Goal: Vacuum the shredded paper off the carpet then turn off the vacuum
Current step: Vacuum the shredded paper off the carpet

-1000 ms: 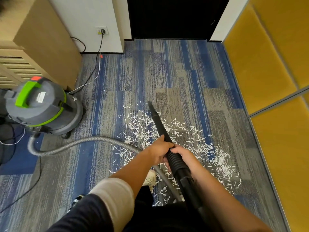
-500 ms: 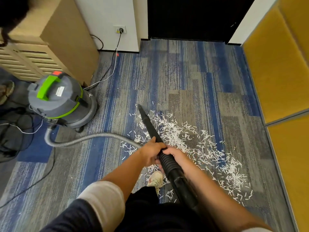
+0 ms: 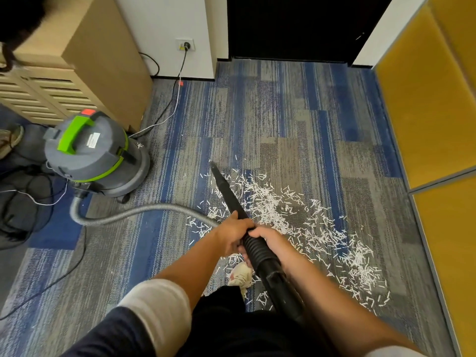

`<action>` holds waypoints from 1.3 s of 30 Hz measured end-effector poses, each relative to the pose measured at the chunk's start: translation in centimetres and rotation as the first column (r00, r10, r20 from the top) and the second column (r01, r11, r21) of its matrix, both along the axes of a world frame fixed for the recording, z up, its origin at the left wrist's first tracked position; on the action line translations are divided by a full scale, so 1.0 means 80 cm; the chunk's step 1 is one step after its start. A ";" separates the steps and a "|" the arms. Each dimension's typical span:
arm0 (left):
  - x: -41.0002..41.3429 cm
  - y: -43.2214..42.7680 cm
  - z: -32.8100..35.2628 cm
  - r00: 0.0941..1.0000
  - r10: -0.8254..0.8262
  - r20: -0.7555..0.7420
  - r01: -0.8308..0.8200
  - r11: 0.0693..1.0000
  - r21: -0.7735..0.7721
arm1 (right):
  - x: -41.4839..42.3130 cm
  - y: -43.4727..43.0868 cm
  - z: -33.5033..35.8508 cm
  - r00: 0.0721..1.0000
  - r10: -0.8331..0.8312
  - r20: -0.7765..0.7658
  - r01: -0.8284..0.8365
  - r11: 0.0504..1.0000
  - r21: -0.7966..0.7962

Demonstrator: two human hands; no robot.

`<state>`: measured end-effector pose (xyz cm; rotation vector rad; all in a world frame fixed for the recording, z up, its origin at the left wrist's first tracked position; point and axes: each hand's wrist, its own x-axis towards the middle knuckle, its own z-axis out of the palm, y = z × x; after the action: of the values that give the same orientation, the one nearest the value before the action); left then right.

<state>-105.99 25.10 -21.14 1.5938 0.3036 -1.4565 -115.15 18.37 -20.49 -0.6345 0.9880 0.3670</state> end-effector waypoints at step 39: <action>-0.026 -0.059 -0.009 0.987 -0.158 -0.014 0.157 0.985 -0.064 | -0.031 -0.037 -0.001 0.980 -0.197 -0.019 0.196 0.979 -0.055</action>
<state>-108.07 20.41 -21.84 1.5834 0.1430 -1.5867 -117.65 15.43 -20.57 -0.5751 1.0765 0.1750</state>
